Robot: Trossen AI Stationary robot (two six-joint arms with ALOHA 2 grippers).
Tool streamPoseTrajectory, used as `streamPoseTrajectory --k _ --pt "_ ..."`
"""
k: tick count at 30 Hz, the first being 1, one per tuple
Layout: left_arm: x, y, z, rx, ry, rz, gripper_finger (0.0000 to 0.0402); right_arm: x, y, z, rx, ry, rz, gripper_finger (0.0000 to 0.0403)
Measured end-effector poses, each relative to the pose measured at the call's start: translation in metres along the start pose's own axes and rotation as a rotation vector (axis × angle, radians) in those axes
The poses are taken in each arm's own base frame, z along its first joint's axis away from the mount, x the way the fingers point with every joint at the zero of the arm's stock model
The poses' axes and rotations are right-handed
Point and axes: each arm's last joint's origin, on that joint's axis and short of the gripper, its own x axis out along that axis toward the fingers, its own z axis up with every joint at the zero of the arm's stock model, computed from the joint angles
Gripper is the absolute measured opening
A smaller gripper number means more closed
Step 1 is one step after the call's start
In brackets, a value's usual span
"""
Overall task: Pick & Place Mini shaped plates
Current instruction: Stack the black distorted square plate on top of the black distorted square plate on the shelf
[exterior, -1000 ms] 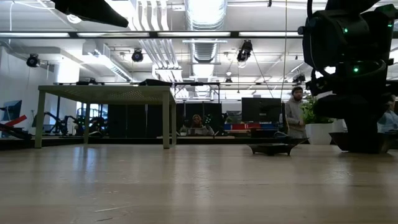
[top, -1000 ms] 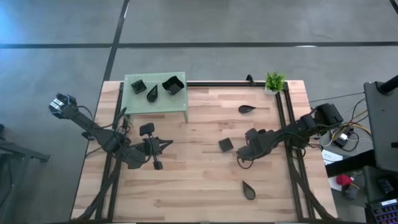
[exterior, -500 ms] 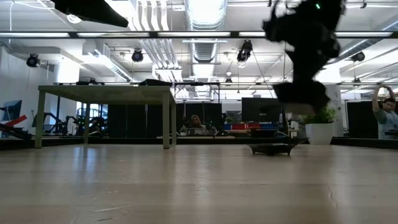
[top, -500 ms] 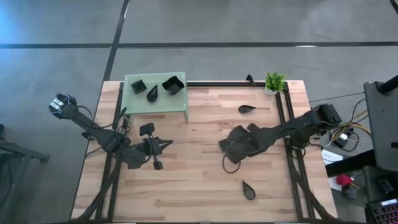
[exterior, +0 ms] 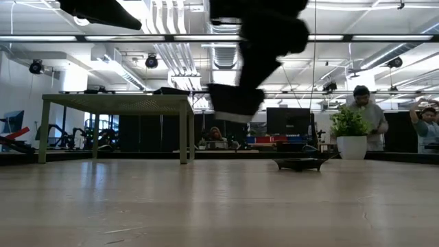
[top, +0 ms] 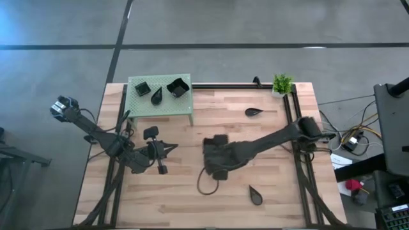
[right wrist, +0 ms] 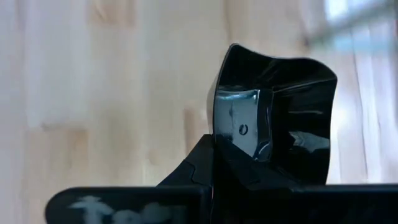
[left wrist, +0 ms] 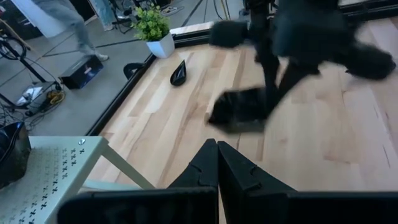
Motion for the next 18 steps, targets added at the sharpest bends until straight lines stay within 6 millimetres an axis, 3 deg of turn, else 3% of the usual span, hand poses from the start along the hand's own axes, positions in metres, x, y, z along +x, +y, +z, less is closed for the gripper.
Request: streamPoseTrajectory --k 8,18 --pt "0.0 0.0 0.0 -0.009 0.0 0.0 0.0 0.041 0.028 0.023 -0.236 -0.013 0.022 0.0008" --pt "0.0 0.0 0.0 -0.009 0.0 0.0 0.0 0.075 0.049 0.023 -0.331 0.045 0.086 0.0008"
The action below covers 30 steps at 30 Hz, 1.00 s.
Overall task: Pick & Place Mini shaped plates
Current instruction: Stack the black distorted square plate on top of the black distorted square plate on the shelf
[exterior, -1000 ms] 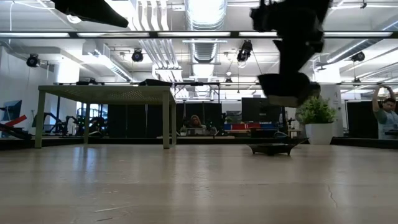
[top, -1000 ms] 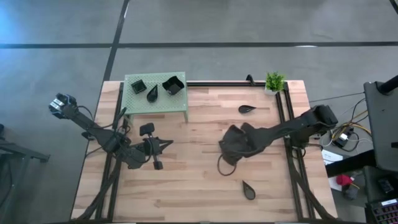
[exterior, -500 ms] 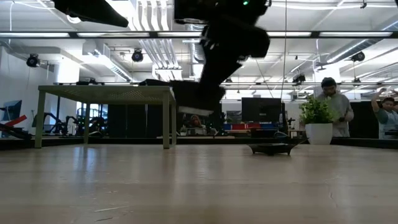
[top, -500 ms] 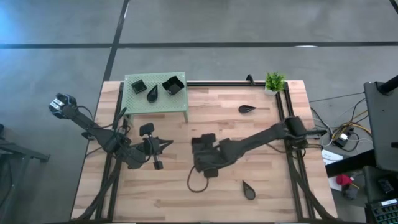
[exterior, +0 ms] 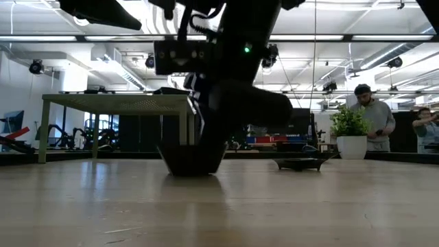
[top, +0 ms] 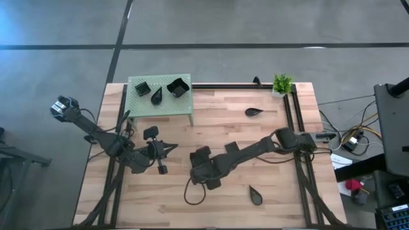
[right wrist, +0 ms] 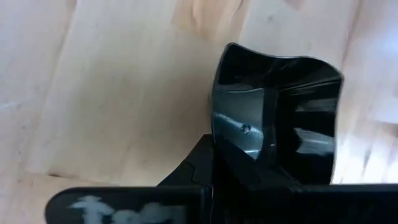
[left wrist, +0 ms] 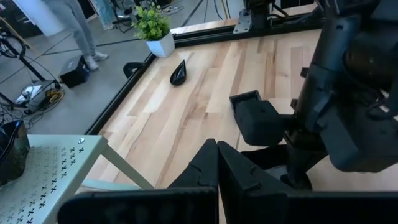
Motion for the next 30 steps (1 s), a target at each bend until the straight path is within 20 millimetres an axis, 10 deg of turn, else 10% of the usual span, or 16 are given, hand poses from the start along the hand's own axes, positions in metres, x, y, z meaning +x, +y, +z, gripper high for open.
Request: streamPoseTrajectory --k 30 --pt "0.0 0.0 0.0 0.01 0.0 0.0 0.0 -0.018 -0.003 0.008 -0.016 -0.046 0.023 0.0095"
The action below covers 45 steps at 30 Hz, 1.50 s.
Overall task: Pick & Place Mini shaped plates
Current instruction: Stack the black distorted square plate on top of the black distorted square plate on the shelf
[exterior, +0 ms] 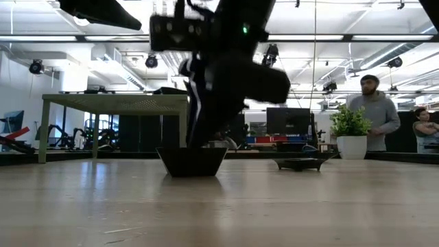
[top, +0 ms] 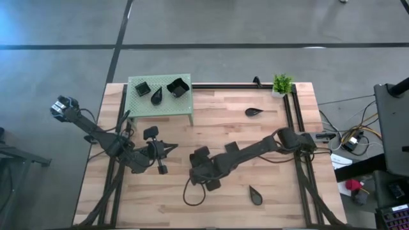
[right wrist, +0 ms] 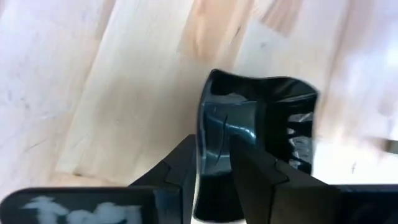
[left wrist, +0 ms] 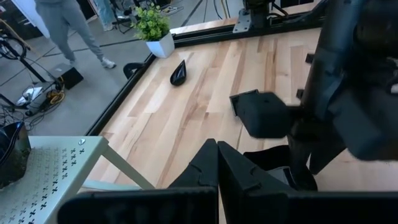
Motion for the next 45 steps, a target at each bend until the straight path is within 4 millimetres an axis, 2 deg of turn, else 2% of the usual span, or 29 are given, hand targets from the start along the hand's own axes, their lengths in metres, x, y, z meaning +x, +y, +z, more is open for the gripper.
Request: streamPoseTrajectory --k 5,10,16,20,30,37,45 --pt "0.001 0.0 0.0 -0.006 0.002 0.002 0.0 -0.029 -0.002 0.008 0.025 -0.01 0.005 0.0088" --pt "0.009 -0.005 -0.005 0.018 0.036 -0.009 0.0 -0.068 -0.002 0.013 0.052 -0.016 0.013 0.0076" --pt "0.03 -0.016 -0.016 0.055 0.107 0.012 0.0 -0.109 0.001 0.011 0.075 -0.063 0.023 0.0065" --pt "0.047 -0.021 -0.02 0.009 0.134 -0.01 0.0 -0.134 0.007 0.006 0.083 -0.095 0.036 0.0063" --pt "0.086 -0.017 -0.025 -0.11 0.183 -0.078 0.0008 -0.19 0.008 -0.006 0.159 -0.2 0.069 0.0074" --pt "0.101 -0.019 -0.034 -0.111 0.249 -0.13 0.0059 -0.207 0.005 -0.016 0.174 -0.224 0.076 0.007" --pt "0.123 -0.021 -0.054 -0.081 0.336 -0.088 0.0072 -0.202 0.007 -0.023 0.164 -0.195 0.073 0.0059"
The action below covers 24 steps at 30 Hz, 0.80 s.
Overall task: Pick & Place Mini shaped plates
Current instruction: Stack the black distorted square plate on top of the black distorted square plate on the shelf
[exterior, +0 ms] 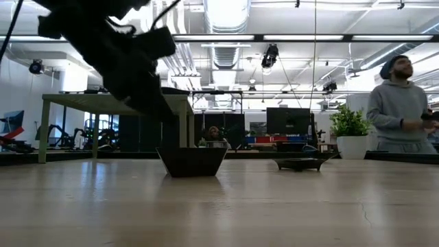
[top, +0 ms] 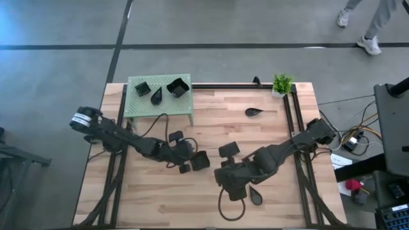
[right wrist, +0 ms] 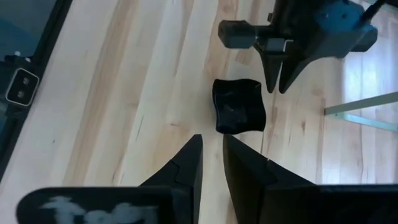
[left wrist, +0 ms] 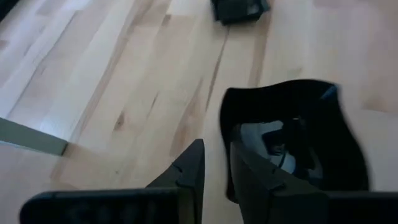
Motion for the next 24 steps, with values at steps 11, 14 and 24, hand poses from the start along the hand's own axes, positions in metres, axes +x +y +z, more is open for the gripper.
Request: streamPoseTrajectory --k 11,14,24 --pt "0.022 0.011 -0.003 -0.063 0.083 -0.074 0.0069 0.003 0.0 -0.003 -0.012 0.012 -0.002 0.0068" --pt "0.022 0.01 -0.002 -0.07 0.089 -0.119 0.0069 0.003 0.0 -0.003 -0.015 0.012 -0.002 0.007" --pt "0.029 0.012 -0.005 -0.102 0.116 -0.116 0.0069 0.003 0.0 -0.003 -0.038 0.013 -0.002 0.0059"
